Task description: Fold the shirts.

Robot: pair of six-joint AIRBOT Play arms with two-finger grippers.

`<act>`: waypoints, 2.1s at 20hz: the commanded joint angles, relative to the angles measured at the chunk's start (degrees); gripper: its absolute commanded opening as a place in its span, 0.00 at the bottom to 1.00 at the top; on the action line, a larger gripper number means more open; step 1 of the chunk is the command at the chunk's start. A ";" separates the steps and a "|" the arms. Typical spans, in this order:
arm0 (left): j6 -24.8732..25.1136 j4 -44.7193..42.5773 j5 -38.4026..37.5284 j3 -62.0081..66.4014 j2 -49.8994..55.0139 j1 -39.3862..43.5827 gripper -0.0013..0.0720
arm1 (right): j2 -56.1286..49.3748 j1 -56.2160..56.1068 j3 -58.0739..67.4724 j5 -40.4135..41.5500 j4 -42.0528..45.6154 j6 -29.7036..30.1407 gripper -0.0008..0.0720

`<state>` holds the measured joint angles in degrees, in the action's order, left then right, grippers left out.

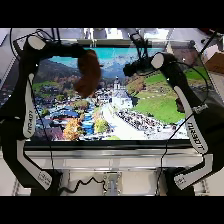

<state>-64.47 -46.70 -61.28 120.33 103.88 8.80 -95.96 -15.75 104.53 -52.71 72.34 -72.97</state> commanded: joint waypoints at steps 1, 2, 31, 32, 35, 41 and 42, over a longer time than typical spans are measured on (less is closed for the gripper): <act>0.66 0.87 -4.55 -1.99 -2.62 8.98 0.04 | 0.76 4.17 5.38 -1.18 -2.47 -3.54 0.48; 0.81 0.20 -4.61 -3.34 -2.62 11.23 0.06 | 0.81 5.29 5.75 -3.37 -3.19 -3.52 0.49; -27.65 -1.57 -7.69 -14.14 9.62 3.82 0.82 | 0.11 2.49 -16.48 -7.41 -6.29 4.07 0.62; -28.20 -2.32 -7.87 -14.14 10.54 4.20 0.81 | 0.11 2.51 -16.48 -7.17 -6.25 4.09 0.62; -31.50 -7.50 -5.75 -14.14 11.96 4.87 0.81 | 0.11 2.51 -16.46 -6.88 -5.25 4.09 0.62; -34.95 -11.17 -6.97 -14.14 14.56 5.03 0.79 | 0.11 2.51 -16.48 -5.92 -4.98 4.09 0.62; -34.95 -10.95 -6.93 -14.14 14.95 5.16 0.79 | 0.11 2.51 -16.46 -5.90 -4.98 4.09 0.62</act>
<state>-98.15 -56.77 -67.85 106.19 117.62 13.72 -95.85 -13.19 88.07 -59.05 67.24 -68.88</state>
